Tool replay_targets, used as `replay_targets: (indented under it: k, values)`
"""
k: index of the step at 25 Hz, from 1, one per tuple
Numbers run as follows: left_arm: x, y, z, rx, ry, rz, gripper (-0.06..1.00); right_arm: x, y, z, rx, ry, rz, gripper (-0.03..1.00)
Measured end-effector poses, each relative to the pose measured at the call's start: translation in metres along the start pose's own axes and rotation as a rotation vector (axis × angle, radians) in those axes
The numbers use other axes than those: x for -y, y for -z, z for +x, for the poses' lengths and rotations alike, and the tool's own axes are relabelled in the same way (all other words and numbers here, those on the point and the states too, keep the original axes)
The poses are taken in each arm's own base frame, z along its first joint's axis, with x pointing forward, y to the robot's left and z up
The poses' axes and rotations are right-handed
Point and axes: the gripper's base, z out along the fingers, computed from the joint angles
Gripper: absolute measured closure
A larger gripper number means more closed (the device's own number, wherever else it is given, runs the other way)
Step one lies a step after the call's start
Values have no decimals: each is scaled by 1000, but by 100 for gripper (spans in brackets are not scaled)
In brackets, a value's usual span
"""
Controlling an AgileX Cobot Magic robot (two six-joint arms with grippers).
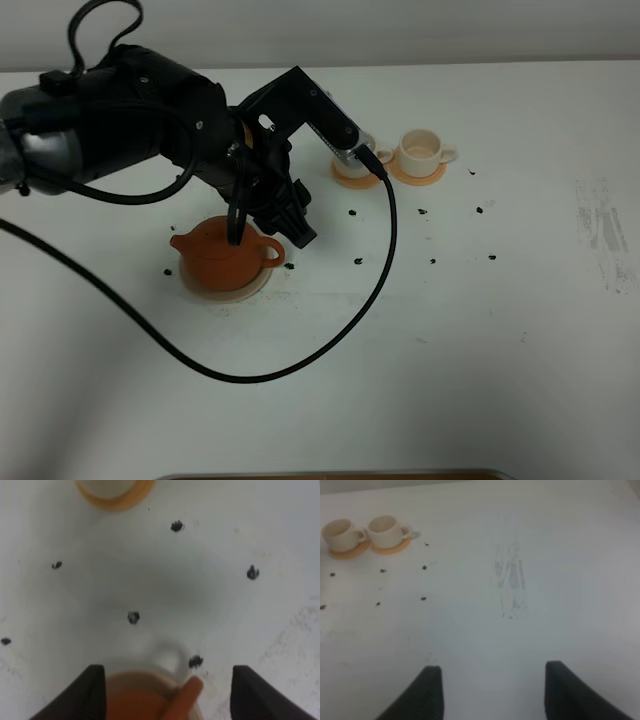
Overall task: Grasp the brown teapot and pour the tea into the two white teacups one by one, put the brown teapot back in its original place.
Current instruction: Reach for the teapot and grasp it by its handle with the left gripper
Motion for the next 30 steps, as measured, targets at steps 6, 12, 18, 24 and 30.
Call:
replay_targets:
  k: [6, 12, 18, 24, 30]
  values:
    - [9, -26, -7, -19, -16, 25, 39, 0, 0, 0, 0, 0, 0, 49]
    - [16, -38, 0, -87, -8, 62, 39, 0, 0, 0, 0, 0, 0, 49]
    - [18, -47, 4, -107, -8, 69, 39, 0, 0, 0, 0, 0, 0, 49]
    - [19, -50, 8, -110, -8, 70, 39, 0, 0, 0, 0, 0, 0, 49]
    - [22, -61, 13, -139, -8, 81, 39, 0, 0, 0, 0, 0, 0, 49]
